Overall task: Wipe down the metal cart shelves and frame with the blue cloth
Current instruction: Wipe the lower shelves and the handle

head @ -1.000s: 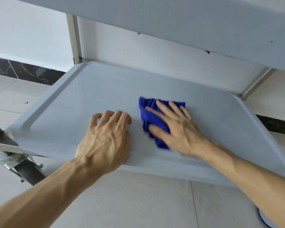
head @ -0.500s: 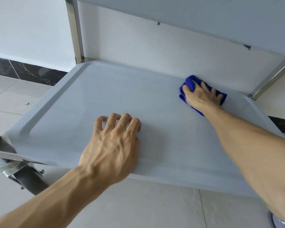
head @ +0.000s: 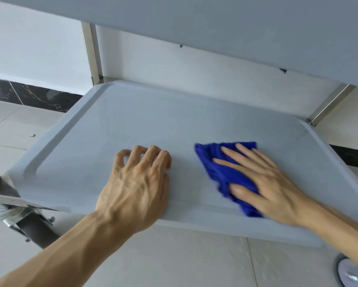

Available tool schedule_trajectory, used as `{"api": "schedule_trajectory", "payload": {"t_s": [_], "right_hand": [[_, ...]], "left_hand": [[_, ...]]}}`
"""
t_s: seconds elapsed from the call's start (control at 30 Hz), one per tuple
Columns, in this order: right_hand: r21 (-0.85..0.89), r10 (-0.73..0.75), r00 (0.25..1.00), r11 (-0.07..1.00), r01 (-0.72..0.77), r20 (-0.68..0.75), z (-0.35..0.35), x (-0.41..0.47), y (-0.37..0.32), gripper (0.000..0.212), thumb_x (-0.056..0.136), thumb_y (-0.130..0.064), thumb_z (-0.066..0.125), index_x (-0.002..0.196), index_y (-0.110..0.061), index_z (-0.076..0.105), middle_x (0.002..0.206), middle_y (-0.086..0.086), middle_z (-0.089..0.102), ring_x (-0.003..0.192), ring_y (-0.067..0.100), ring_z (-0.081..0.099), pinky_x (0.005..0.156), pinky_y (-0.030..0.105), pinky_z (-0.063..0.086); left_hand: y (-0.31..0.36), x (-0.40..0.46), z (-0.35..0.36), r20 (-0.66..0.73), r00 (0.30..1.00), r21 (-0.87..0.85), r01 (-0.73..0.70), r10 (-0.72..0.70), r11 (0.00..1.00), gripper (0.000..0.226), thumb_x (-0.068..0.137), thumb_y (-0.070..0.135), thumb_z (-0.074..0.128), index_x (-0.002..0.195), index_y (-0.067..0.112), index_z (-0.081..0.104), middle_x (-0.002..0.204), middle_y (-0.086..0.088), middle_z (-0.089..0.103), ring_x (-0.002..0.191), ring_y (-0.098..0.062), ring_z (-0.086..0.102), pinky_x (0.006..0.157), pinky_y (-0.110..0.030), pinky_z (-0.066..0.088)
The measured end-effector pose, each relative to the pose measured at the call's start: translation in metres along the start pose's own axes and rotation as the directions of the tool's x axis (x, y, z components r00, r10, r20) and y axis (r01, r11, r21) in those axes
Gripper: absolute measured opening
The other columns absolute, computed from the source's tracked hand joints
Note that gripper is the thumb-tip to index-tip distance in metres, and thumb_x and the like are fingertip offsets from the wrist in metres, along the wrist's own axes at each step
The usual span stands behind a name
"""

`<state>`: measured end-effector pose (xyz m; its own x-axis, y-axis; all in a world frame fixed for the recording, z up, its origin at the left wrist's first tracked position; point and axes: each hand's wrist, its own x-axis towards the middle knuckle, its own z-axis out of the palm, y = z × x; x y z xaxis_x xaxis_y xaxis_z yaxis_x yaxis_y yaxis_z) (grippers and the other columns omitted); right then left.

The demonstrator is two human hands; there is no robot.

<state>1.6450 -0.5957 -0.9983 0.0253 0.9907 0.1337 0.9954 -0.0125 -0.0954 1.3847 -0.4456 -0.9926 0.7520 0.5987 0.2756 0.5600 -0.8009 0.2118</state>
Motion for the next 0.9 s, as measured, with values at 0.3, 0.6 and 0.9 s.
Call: {"api": "schedule_trajectory", "payload": {"t_s": [0.3, 0.6, 0.9], "right_hand": [[-0.067, 0.708, 0.698, 0.695, -0.716, -0.113, -0.019, 0.013, 0.097, 0.031, 0.097, -0.05, 0.04, 0.126, -0.039, 0.04, 0.146, 0.002, 0.048, 0.132, 0.034, 0.041, 0.106, 0.055, 0.036], [-0.086, 0.465, 0.885, 0.884, -0.46, 0.042, -0.004, -0.01, -0.032, 0.063, 0.091, -0.069, 0.024, 0.151, -0.054, 0.014, 0.165, -0.015, 0.012, 0.152, 0.026, 0.011, 0.121, 0.049, 0.009], [-0.01, 0.362, 0.929, 0.932, -0.362, 0.075, -0.032, -0.119, 0.02, 0.053, 0.104, -0.043, 0.035, 0.152, -0.046, 0.012, 0.163, -0.018, 0.012, 0.153, 0.011, 0.004, 0.125, 0.034, 0.004]], "left_hand": [[0.002, 0.0, 0.003, -0.032, 0.999, 0.016, -0.009, 0.01, 1.0, 0.038, 0.088, 0.022, 0.027, 0.105, 0.019, 0.061, 0.105, 0.0, 0.062, 0.099, -0.031, 0.059, 0.09, -0.051, 0.043], [0.003, -0.001, -0.002, -0.024, 1.0, 0.052, -0.014, 0.015, 0.999, 0.035, 0.088, 0.025, 0.032, 0.106, 0.021, 0.061, 0.109, -0.002, 0.062, 0.099, -0.032, 0.058, 0.087, -0.047, 0.042], [0.015, -0.008, -0.012, -0.052, 0.999, 0.014, 0.004, -0.004, 1.0, 0.041, 0.085, 0.027, 0.026, 0.104, 0.02, 0.061, 0.107, -0.003, 0.062, 0.1, -0.036, 0.057, 0.087, -0.051, 0.04]]}}
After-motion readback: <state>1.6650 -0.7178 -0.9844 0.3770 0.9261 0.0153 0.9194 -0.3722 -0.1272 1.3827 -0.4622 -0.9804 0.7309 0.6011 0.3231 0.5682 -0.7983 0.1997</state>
